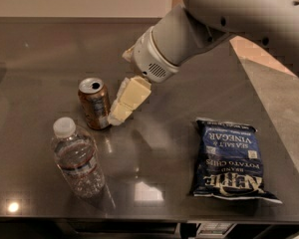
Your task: Knock orange can over
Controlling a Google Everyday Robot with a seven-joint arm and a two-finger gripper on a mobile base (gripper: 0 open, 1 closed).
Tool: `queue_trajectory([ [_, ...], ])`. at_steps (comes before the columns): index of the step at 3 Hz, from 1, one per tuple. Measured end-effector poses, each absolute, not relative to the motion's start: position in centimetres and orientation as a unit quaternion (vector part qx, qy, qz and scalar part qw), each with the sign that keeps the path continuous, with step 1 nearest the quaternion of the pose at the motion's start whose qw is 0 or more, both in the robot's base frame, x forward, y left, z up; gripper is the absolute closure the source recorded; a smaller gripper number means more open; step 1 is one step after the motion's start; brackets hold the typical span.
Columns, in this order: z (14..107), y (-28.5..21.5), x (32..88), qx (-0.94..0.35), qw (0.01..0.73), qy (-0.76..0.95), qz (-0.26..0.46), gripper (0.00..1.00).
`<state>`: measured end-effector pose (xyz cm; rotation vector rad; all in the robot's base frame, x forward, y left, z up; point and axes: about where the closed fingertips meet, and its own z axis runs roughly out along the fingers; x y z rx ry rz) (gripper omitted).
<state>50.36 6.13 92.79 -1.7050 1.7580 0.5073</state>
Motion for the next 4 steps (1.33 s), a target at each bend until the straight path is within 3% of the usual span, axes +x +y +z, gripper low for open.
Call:
queue_trajectory([
  [3,91.2,11.4,50.3,-0.649,0.309,0.653,0.237,0.0],
  [4,90.6,12.3,50.8,-0.651,0.305,0.651,0.244,0.18],
])
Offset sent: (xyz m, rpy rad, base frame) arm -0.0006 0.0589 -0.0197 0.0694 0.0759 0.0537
